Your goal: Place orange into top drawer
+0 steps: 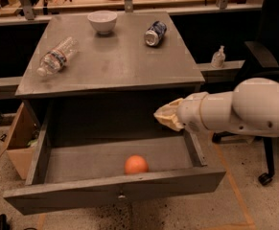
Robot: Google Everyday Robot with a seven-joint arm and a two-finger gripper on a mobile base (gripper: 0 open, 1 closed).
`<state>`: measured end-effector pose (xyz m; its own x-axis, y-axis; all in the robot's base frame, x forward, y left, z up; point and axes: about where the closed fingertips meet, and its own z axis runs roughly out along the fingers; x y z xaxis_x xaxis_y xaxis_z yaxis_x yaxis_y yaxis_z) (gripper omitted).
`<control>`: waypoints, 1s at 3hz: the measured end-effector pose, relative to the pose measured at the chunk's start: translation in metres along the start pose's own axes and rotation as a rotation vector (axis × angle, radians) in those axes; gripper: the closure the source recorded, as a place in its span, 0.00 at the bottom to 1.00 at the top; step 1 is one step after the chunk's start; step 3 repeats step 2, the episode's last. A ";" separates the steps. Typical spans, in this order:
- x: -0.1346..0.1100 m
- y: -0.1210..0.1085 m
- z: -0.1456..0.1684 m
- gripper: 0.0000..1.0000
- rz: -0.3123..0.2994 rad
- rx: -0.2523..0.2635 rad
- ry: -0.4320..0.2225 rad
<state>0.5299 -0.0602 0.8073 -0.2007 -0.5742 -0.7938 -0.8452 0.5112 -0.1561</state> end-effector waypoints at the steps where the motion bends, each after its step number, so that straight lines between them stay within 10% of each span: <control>1: -0.043 -0.024 -0.063 1.00 -0.053 0.156 -0.129; 3: -0.031 -0.031 -0.089 0.83 -0.069 0.212 -0.126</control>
Offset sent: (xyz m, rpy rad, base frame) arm -0.0018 -0.0209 0.0606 0.0443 -0.1491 -0.0558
